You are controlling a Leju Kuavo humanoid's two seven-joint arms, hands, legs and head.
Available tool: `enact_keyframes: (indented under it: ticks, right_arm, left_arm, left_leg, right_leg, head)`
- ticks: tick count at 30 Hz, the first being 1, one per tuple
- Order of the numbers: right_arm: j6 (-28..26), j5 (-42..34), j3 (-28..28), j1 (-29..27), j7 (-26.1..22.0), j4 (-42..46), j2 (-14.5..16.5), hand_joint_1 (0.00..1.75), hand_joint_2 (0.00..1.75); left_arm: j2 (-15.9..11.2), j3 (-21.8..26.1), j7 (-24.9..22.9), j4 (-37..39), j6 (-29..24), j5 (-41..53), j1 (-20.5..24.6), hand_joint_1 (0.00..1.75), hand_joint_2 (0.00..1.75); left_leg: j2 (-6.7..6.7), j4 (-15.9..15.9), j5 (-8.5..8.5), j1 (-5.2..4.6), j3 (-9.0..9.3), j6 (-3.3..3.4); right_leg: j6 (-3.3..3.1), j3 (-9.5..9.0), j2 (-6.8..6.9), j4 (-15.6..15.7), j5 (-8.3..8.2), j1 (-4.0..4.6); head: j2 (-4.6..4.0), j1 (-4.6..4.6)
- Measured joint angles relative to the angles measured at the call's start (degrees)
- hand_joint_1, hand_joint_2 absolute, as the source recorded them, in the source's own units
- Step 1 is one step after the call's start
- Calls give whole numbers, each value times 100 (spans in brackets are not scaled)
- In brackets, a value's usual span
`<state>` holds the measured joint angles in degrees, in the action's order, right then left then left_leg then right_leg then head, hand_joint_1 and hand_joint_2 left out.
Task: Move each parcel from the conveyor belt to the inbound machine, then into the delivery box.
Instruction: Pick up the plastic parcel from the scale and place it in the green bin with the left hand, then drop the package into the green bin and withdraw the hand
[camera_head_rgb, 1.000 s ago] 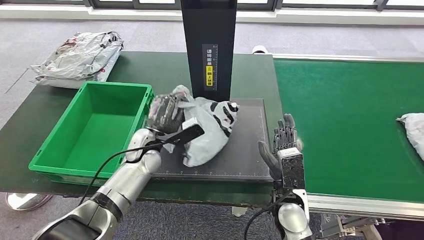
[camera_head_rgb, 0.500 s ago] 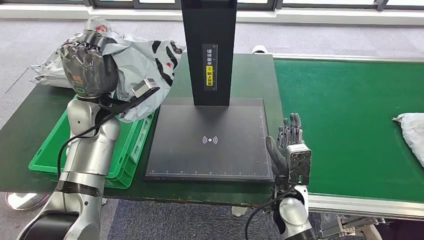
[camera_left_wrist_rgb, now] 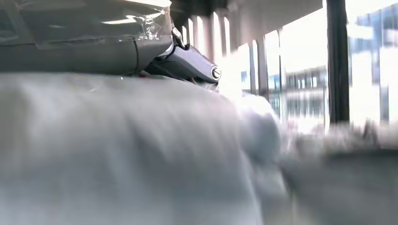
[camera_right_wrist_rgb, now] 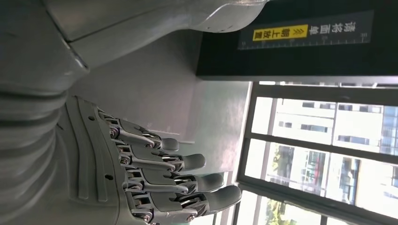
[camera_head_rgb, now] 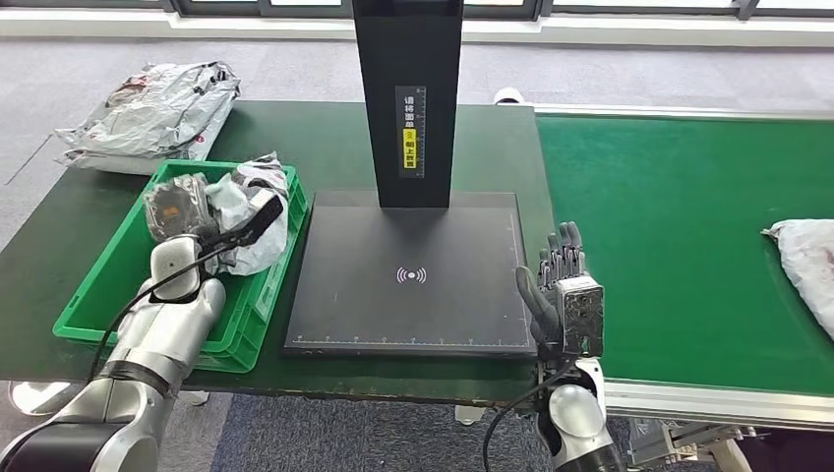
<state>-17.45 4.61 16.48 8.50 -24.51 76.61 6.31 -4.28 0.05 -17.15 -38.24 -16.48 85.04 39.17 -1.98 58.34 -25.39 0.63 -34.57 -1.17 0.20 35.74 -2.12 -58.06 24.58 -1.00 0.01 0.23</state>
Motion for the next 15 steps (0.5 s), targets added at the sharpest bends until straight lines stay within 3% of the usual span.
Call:
enact_keyframes:
  ticks: [5,10,15]
  right_arm:
    - [112,55,-37,-37,17,-49,-4,0,175]
    - [141,80,-133,-155,105,-48,-26,0,175]
    - [268,253,-247,-320,288,-29,-61,0,175]
  left_arm:
    - [-30,-129,136,658,646,-61,97,0,175]
    - [3,-131,326,861,693,-186,261,0,175]
    - [13,-117,875,840,671,-835,356,0,175]
  left_leg:
    - [-20,1,0,0,-2,1]
    - [-20,1,0,-1,-2,2]
    - [-22,1,1,-1,-3,2]
  right_leg:
    - [1,-5,15,1,2,-1]
    - [2,-8,17,2,2,-2]
    - [2,-9,20,2,1,-1]
  head:
    - [1,0]
    - [1,1]
    - [0,1]
